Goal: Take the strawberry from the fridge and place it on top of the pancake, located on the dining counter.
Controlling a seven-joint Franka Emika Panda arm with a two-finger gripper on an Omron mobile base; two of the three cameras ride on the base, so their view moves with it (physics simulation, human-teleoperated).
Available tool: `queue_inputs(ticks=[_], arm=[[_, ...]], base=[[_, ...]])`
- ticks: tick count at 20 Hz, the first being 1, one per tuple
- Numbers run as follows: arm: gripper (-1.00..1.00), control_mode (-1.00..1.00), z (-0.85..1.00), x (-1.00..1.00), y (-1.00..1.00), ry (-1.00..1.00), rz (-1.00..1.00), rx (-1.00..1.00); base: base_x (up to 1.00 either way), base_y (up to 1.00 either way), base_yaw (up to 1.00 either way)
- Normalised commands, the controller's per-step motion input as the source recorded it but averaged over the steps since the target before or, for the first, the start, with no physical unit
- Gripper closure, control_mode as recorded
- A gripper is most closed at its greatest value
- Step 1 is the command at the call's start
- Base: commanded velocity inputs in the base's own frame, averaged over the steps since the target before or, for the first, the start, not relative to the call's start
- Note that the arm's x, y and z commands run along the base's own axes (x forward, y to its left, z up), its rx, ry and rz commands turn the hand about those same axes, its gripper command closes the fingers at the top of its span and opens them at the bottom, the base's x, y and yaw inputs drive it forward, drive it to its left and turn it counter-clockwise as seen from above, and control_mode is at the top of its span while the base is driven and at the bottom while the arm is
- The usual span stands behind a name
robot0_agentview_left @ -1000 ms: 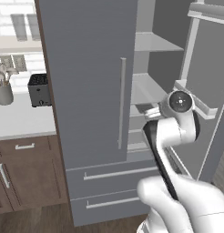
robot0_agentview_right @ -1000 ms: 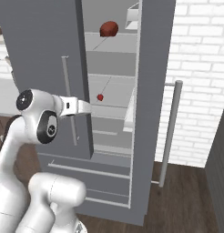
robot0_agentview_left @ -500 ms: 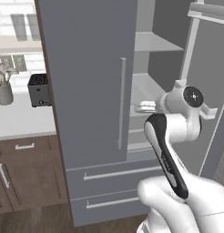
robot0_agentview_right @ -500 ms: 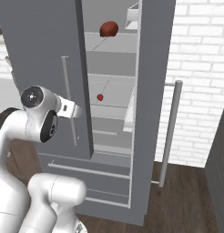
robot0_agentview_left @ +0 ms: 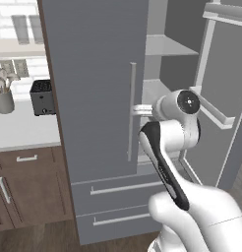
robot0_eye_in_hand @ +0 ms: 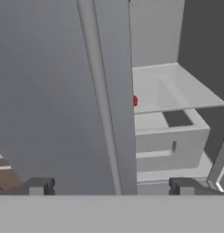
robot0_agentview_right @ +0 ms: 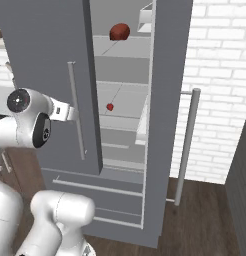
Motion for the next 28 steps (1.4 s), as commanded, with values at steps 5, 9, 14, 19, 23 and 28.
queue_inputs(ticks=[5, 9, 14, 19, 23, 28], arm=[[-1.00, -1.00, -0.03, 0.32, 0.00, 0.08, 0.00, -0.01], [-1.00, -1.00, 0.01, 0.46, 0.11, 0.17, 0.00, -0.07], [-1.00, -1.00, 0.00, 0.27, 0.00, 0.10, 0.00, -0.04], [-1.00, -1.00, 0.00, 0.32, 0.00, 0.02, 0.00, 0.00], [-1.00, -1.00, -0.09, 0.06, 0.00, -0.24, 0.00, -0.01], [-1.00, -1.00, -0.12, 0.12, 0.00, -0.28, 0.00, -0.01]], base=[[0.00, 0.00, 0.00], [0.00, 0.00, 0.00], [0.00, 0.00, 0.00], [0.00, 0.00, 0.00], [0.00, 0.00, 0.00], [0.00, 0.00, 0.00]])
